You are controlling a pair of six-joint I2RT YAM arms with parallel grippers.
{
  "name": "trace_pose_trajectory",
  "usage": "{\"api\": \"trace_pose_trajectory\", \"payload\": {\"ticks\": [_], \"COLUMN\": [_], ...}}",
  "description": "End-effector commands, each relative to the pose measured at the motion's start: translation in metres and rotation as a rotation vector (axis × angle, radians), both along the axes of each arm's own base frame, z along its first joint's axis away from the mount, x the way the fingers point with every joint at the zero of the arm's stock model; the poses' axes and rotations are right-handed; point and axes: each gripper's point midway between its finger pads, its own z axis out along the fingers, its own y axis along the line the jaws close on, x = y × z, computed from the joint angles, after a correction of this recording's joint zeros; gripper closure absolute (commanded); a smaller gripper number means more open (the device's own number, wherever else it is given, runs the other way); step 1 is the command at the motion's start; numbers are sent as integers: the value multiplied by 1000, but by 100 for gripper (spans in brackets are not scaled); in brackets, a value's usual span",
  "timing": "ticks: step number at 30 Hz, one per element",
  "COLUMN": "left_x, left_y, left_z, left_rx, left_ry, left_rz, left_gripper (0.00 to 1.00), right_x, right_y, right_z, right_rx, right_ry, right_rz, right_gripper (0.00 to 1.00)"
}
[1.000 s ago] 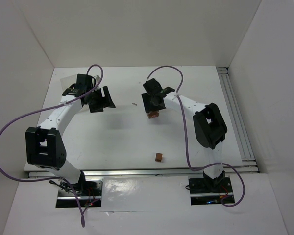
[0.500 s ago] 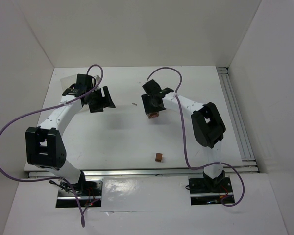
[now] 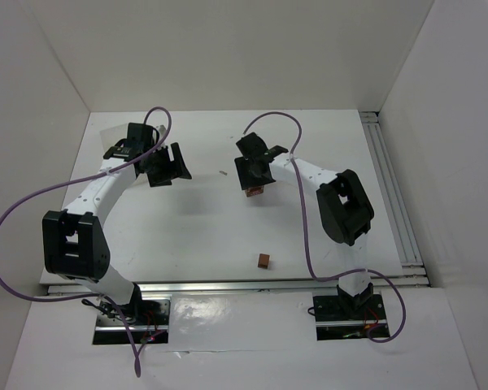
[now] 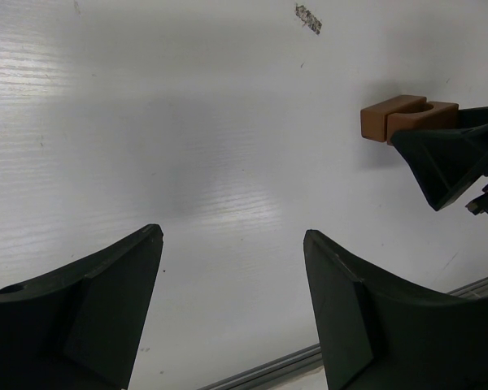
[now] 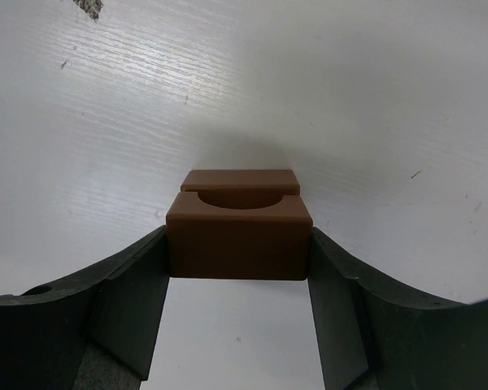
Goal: Build the wood block tower
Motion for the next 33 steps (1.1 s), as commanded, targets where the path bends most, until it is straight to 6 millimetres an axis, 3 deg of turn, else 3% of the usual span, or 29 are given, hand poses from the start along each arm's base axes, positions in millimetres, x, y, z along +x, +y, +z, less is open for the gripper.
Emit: {"api": "trace_pose_trajectory", "payload": {"ticks": [1,11,21,33], "left_x": [6,6,6,8], "left_y": [-4,-4,-4,-4], "left_z": [14,14,14,14], "left_rx": [-18,-18,-18,-18], "left_ry": [-36,-36,-36,-36], "left_rz": [-9,-9,-9,-9], "left_gripper": [18,18,18,18], "right_x": [5,4,7,10], "right_y": [-1,-2,0,0], "right_z": [-3,-7,-2,4], "right_rx": [-2,-13,-12,-14], "right_ry": [-13,-7,-15,-27], "right_rz": [5,13,21,16], "right_gripper": [39,33,16,16]}}
